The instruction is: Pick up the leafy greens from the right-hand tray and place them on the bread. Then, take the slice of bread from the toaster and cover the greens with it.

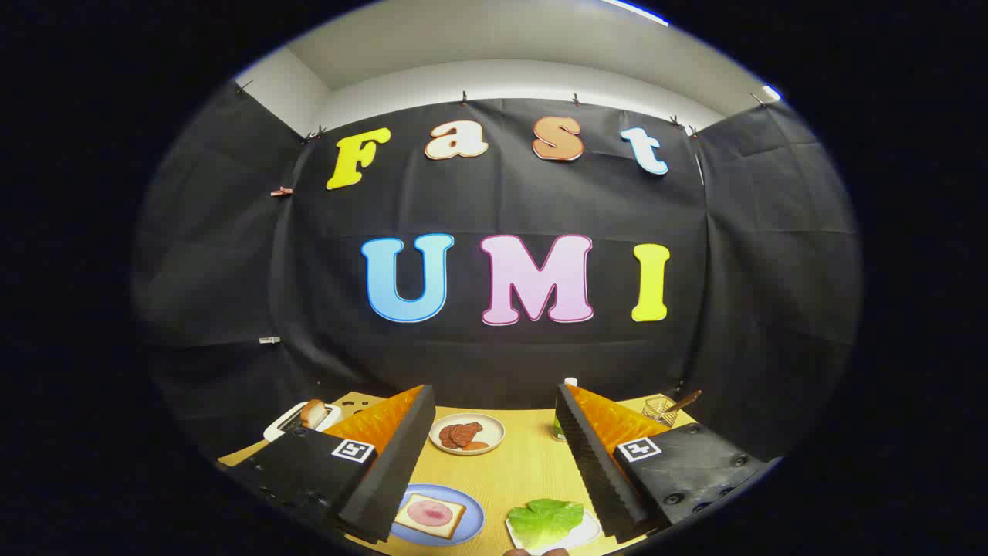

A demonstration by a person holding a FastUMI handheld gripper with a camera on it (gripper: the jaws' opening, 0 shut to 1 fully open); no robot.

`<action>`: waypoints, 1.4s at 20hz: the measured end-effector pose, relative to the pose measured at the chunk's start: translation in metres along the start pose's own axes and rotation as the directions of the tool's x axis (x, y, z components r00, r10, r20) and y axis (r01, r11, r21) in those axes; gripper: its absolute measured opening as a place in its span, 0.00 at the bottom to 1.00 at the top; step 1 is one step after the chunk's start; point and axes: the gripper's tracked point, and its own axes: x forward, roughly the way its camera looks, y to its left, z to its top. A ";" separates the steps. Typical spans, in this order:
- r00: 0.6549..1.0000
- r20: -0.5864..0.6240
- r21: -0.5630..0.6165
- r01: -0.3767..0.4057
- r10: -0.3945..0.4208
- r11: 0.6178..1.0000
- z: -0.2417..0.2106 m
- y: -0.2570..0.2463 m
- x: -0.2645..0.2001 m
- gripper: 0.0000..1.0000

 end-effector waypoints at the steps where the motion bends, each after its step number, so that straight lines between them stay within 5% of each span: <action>1: 1.000 -0.008 0.010 0.007 -0.007 1.000 -0.002 -0.002 0.000 0.98; 13: 0.995 -0.065 0.024 0.078 -0.076 0.997 -0.026 -0.029 -0.013 0.97; 28: 0.988 -0.147 -0.013 0.038 -0.039 0.999 -0.062 -0.041 -0.023 0.98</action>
